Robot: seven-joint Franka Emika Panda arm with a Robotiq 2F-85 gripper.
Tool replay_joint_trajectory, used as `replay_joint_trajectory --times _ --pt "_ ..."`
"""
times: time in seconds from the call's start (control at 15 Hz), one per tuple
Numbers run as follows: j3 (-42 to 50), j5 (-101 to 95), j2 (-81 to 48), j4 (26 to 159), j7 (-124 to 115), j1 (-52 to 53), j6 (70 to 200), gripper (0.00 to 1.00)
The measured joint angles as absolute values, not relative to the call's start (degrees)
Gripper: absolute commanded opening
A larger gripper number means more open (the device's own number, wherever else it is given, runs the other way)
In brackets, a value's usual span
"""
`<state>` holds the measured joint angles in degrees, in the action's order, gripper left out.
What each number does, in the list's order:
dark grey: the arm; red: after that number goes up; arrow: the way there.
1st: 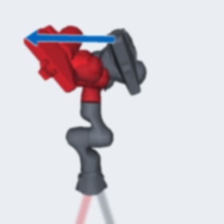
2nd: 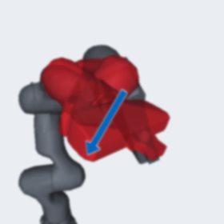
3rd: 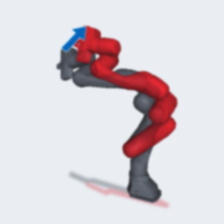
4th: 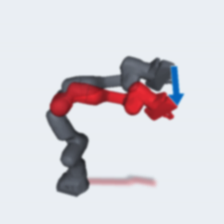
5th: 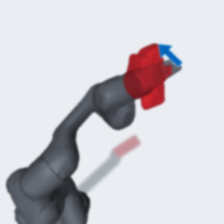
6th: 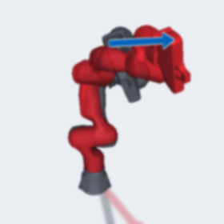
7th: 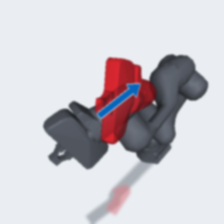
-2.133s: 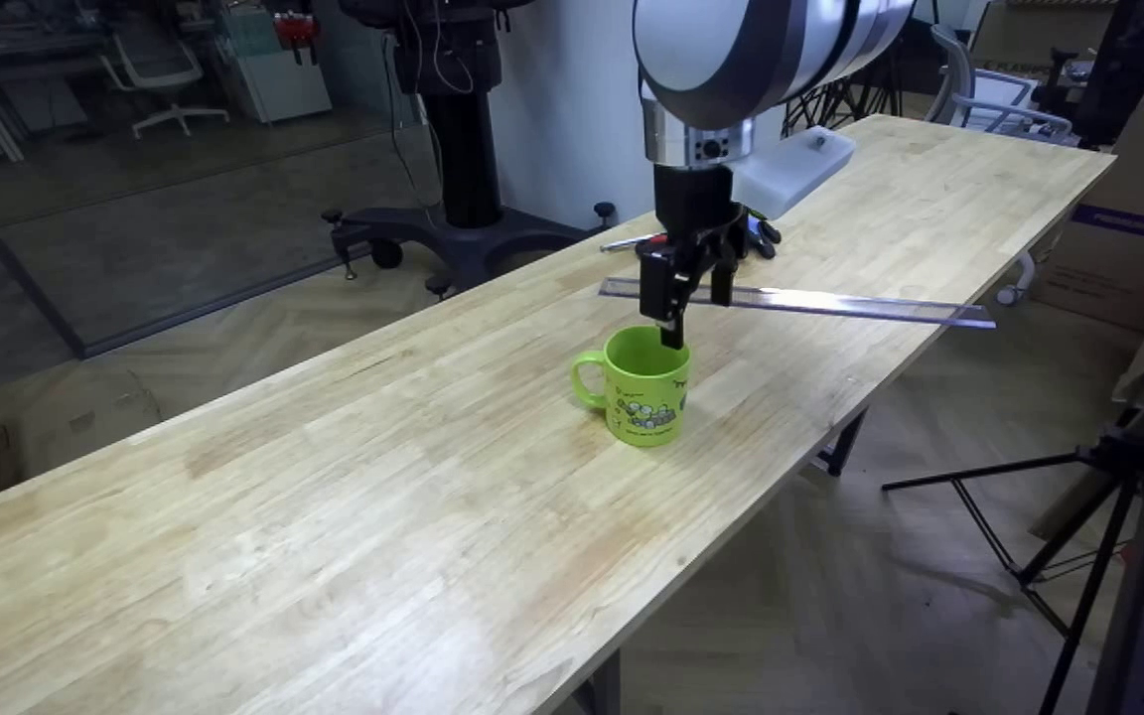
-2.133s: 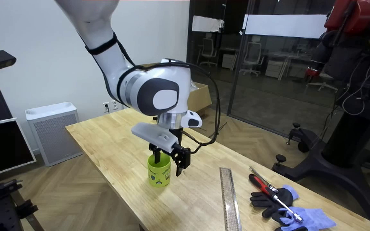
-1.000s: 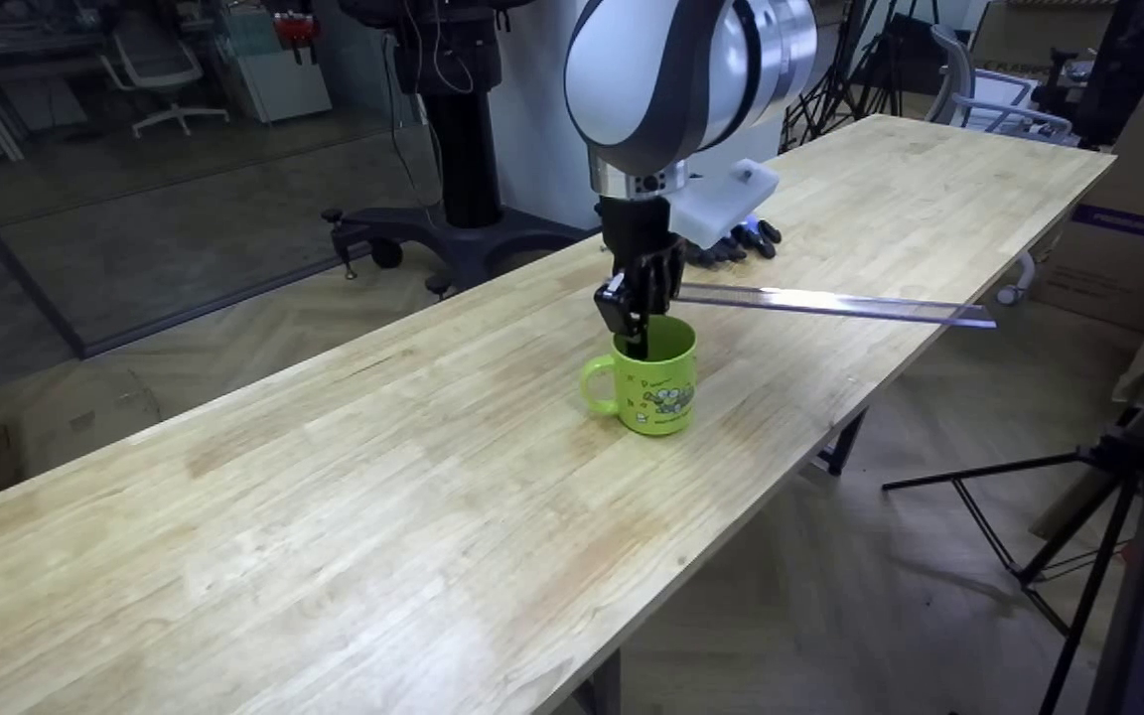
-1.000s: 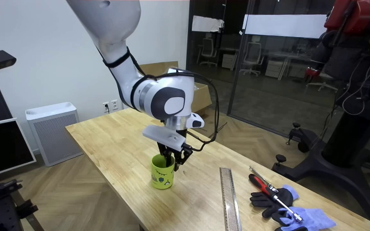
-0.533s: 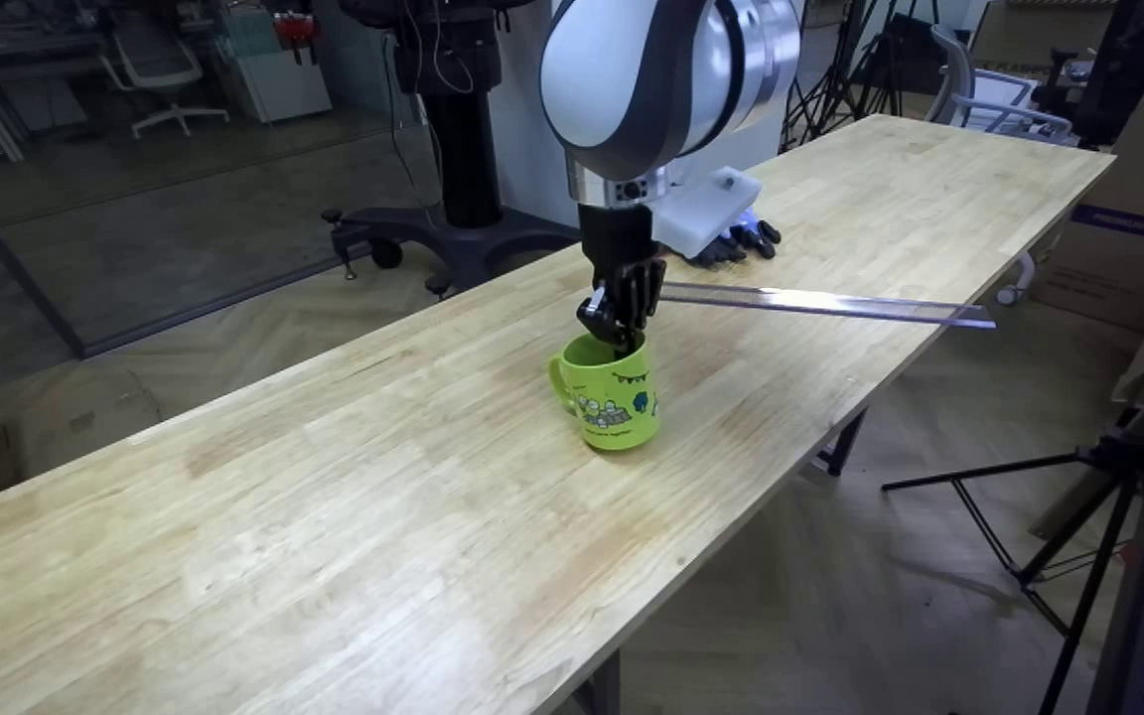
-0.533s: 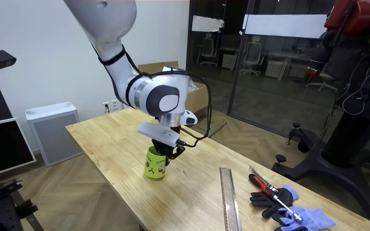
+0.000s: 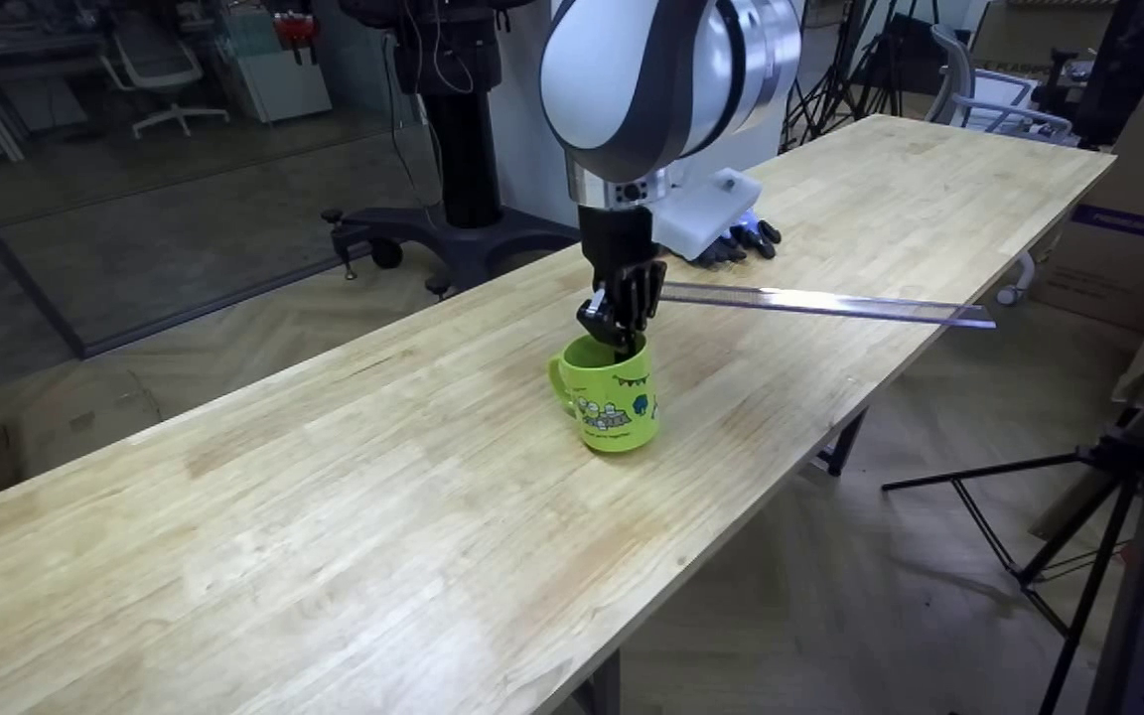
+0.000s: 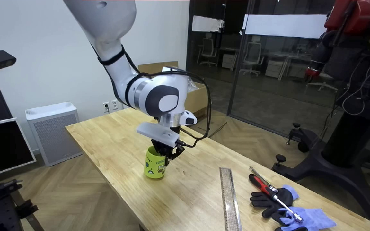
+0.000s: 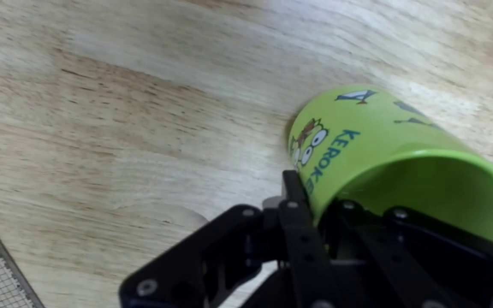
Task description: Slide the mug forward
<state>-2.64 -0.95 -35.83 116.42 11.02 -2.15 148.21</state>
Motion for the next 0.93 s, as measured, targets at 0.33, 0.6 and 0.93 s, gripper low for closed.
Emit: replay_joint_trajectory --times 0.33,0.6,0.93 --pt "-2.6 -0.9 -35.8 116.5 11.0 -2.2 148.2 0.03" --pt "-2.0 -1.2 -35.9 116.3 10.3 -1.8 148.3 0.03" --pt "5.9 -5.8 -38.5 112.1 0.2 3.2 151.9 0.03"
